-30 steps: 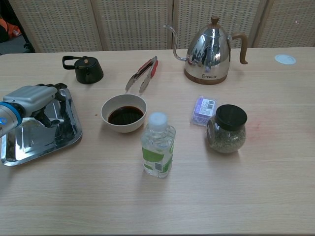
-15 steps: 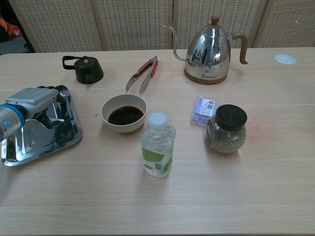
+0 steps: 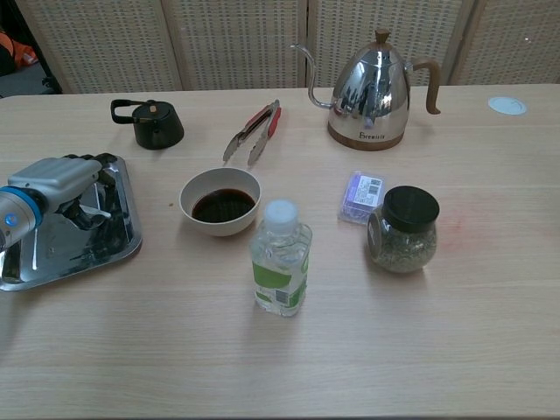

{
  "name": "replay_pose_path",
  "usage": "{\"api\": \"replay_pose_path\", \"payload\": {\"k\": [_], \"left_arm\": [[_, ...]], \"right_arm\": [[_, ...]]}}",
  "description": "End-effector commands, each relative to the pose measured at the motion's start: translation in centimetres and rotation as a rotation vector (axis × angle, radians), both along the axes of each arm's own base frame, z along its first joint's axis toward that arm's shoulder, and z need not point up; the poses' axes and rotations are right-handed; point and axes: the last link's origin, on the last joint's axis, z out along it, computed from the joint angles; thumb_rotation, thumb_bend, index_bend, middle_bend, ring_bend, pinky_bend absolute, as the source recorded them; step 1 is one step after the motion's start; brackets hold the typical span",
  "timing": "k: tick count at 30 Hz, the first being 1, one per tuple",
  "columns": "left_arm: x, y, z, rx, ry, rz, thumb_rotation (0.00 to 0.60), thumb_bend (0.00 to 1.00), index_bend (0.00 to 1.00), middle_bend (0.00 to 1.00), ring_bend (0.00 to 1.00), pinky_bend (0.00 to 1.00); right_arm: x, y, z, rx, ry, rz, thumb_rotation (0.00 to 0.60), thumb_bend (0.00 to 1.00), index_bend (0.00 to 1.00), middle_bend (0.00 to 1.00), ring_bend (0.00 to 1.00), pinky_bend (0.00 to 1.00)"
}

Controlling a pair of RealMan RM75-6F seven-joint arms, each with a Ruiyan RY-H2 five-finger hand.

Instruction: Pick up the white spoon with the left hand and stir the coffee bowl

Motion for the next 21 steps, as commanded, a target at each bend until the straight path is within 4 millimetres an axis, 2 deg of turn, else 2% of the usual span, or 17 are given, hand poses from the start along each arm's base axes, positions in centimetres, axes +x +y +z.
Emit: {"api": "replay_pose_path", "payload": {"k": [1, 5, 12, 21], "left_arm": [[0.1, 0.0, 0.1, 0.004, -0.006, -0.002, 0.6, 0.38, 0.62, 0.0, 0.0, 0.0], [0.2, 0.0, 0.6, 0.016, -0.019, -0.011, 0.6, 0.42, 0.63, 0.0, 0.0, 0.0], [0.4, -0.2, 1.7, 0.033, -0.038, -0.027, 0.6, 0.43, 0.64, 0.0, 0.0, 0.0], [2.1, -1.2, 4.0, 0.034, -0.18, -0.085, 0.6, 0.43, 0.64, 0.0, 0.0, 0.0]], "right_arm": [[0.0, 0.0, 0.0, 0.001, 0.0, -0.001, 0.6, 0.0, 0.0, 0.0, 0.0, 0.0], [0.0, 0.0, 0.0, 0.002, 0.0, -0.001, 0.6, 0.0, 0.0, 0.0, 0.0, 0.0], [0.0, 0.0, -0.1, 0.006, 0.0, 0.0, 0.6, 0.0, 0.0, 0.0, 0.0, 0.0], [0.1, 0.1, -0.2, 0.008, 0.003, 0.001, 0.6, 0.0, 0.0, 0.0, 0.0, 0.0]]}}
